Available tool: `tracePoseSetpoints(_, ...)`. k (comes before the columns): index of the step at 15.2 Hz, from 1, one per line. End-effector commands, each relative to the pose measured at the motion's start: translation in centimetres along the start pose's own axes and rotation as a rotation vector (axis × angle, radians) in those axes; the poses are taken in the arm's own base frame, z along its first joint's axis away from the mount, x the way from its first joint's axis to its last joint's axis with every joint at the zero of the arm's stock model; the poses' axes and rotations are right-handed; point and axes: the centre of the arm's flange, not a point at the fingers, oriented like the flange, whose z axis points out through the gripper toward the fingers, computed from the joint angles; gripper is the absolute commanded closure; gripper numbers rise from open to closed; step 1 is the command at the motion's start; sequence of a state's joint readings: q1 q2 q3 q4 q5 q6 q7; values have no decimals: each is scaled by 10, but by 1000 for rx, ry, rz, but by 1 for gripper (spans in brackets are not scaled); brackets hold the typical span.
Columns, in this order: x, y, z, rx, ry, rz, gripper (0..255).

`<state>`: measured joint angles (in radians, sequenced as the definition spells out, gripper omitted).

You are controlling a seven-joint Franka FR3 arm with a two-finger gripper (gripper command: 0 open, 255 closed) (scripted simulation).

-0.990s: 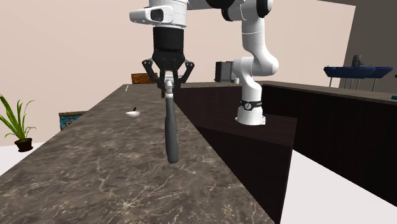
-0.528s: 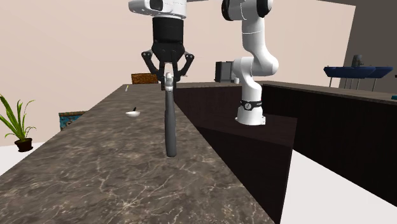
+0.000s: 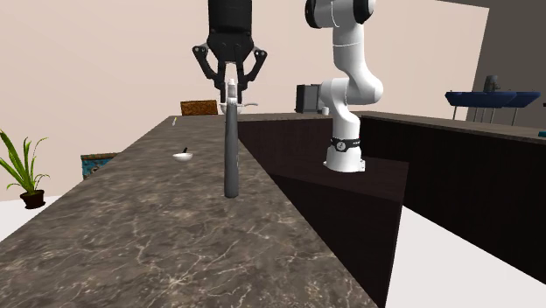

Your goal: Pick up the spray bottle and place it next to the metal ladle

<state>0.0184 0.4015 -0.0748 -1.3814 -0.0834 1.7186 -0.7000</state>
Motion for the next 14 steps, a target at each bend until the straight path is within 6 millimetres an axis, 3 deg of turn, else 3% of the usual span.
tracePoseSetpoints(1, -1, 1, -11, 0, 0, 0, 255)
tracePoseSetpoints(8, -6, 2, -46, 0, 0, 0, 255)
tracePoseSetpoints(14, -83, 15, -36, 0, 0, 0, 255)
